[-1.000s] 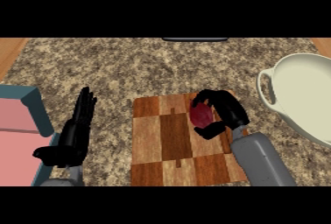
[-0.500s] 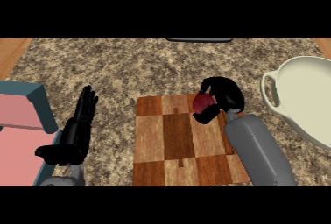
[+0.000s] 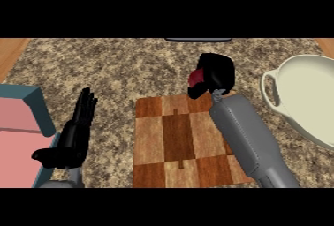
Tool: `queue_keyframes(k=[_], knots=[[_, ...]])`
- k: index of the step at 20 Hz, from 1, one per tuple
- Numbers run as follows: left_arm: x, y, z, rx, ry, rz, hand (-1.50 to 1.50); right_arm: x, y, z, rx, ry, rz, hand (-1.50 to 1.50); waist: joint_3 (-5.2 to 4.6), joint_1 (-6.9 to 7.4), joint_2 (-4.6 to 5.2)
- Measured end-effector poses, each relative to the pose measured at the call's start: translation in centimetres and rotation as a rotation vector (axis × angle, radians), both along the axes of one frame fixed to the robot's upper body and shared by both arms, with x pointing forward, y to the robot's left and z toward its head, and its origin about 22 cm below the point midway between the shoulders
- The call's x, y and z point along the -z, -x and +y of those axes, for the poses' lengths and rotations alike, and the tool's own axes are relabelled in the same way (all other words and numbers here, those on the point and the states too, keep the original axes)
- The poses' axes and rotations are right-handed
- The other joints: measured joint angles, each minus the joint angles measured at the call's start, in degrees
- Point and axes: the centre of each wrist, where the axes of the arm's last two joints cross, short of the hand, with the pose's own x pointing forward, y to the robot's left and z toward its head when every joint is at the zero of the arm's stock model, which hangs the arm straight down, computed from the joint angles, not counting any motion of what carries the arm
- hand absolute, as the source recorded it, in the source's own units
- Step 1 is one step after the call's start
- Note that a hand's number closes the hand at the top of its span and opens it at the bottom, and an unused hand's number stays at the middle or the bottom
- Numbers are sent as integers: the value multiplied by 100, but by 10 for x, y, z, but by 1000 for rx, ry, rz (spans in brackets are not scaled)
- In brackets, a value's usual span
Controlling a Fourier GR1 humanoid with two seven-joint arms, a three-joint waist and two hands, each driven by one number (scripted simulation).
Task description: Pick the pear from the cutting board and place it in the pot
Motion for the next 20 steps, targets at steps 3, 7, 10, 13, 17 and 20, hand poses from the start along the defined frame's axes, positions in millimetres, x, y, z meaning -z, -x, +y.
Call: queue_keyframes(k=[3, 7, 10, 13, 17, 20], knots=[[1, -1, 1, -6, 4, 3, 0, -18, 7, 16, 22, 20, -118, 150, -1, -52, -15], [4, 5, 0, -8, 7, 5, 0, -51, 14, 31, 92, 67, -224, 150, -1, -72, -25], [6, 7, 5, -12, 10, 11, 0, -58, 20, 26, 172, 100, -271, 150, 0, -87, -22], [3, 4, 6, -15, 8, 8, 0, -71, 18, 18, 248, 115, -298, 150, 0, -79, -15], [-2, 7, 7, -17, 2, 7, 0, -87, 16, -10, 333, 124, -320, 150, 1, -79, -14], [-2, 5, 1, -17, 4, 7, 0, -90, 19, -31, 391, 133, -323, 150, 3, -86, -11]])
